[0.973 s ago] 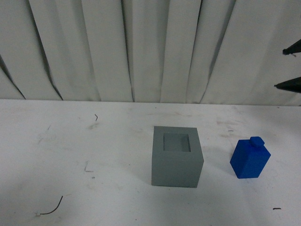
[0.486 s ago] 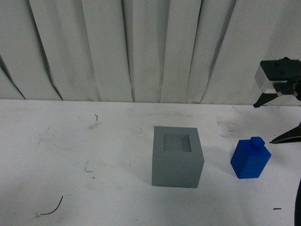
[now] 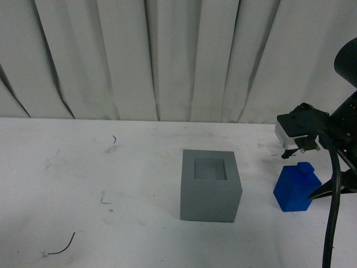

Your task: Insert blue part into gray base

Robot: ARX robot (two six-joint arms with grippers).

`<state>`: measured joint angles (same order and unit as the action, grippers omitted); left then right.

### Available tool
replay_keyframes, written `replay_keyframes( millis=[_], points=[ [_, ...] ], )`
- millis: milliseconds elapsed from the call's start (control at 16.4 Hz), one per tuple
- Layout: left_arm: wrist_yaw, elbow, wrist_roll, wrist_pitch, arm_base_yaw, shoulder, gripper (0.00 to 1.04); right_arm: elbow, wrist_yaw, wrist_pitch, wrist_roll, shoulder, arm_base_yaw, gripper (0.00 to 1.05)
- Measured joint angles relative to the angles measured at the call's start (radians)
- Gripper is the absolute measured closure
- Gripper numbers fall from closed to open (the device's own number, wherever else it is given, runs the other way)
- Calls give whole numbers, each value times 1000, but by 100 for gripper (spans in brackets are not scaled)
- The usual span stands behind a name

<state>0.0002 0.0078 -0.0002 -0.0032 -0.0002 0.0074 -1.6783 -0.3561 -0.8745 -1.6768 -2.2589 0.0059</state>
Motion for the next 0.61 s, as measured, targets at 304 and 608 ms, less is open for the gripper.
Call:
replay_keyframes(
  millis=[304,608],
  points=[
    [0,0,0,0,0,0,7,0,24,5,-6,-19,2,6],
    [0,0,0,0,0,0,7,2,31,19,-14,-26,7,6]
  ],
)
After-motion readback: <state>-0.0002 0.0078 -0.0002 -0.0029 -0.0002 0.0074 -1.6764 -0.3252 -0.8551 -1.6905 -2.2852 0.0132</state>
